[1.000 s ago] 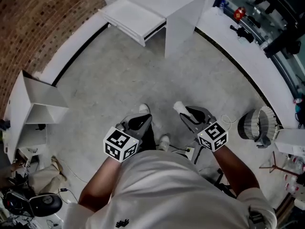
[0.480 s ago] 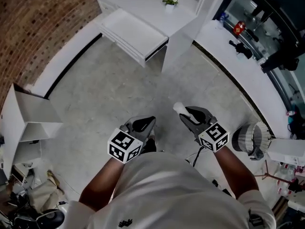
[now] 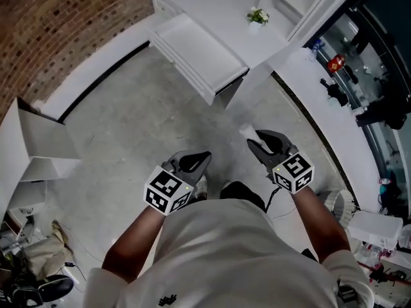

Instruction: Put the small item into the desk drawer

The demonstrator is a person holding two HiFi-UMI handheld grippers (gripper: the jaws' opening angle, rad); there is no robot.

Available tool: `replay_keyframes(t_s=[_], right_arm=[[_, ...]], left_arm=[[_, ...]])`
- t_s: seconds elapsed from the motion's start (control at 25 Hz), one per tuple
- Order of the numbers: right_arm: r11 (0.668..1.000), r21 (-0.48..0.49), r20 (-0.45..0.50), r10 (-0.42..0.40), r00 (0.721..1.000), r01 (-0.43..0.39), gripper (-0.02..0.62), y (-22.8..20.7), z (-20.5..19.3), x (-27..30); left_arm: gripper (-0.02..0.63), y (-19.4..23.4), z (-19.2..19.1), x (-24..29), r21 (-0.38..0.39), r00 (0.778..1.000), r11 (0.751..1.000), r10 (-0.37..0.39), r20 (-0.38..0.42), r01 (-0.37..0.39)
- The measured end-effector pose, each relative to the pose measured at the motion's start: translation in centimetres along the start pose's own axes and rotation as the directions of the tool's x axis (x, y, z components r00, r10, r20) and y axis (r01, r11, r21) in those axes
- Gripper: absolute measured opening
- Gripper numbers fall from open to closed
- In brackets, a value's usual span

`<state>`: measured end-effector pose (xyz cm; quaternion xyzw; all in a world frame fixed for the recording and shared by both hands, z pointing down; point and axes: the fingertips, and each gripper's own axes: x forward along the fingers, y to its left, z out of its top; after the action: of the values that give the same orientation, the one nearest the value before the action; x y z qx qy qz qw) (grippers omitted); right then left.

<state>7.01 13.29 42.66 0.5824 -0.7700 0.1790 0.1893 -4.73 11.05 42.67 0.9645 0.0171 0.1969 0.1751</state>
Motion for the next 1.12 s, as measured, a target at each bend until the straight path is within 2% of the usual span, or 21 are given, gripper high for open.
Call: replay_keyframes(t_s=[0.32, 0.56, 0.8, 1.12], right_arm=[[0.987, -0.118, -0.003, 0.106, 0.994, -0.105, 0.133, -4.1, 4.6, 7.3], [0.960, -0.191, -0.022, 0.206, 0.978, -0.206, 0.133, -9.4, 7.2, 14.0], [0.905, -0.298, -0.073, 0.295, 0.953, -0.303, 0.133, -15.4, 10.4, 21.7], [0.811, -0.402, -0.141, 0.403, 0.904, -0.425, 0.133, -21.5, 13.6, 31.0]], left_arm=[[0.006, 5.8, 2.0, -0.5, -0.049, 0.992, 0.992, 0.122, 0.043, -0.120], [0.006, 11.7, 4.6, 0.3, -0.092, 0.965, 0.965, 0.251, 0.071, -0.244], [0.006, 18.1, 8.0, 2.7, -0.149, 0.929, 0.924, 0.365, 0.065, -0.353], [0.006, 24.5, 12.5, 6.6, -0.212, 0.885, 0.871, 0.462, 0.054, -0.442]])
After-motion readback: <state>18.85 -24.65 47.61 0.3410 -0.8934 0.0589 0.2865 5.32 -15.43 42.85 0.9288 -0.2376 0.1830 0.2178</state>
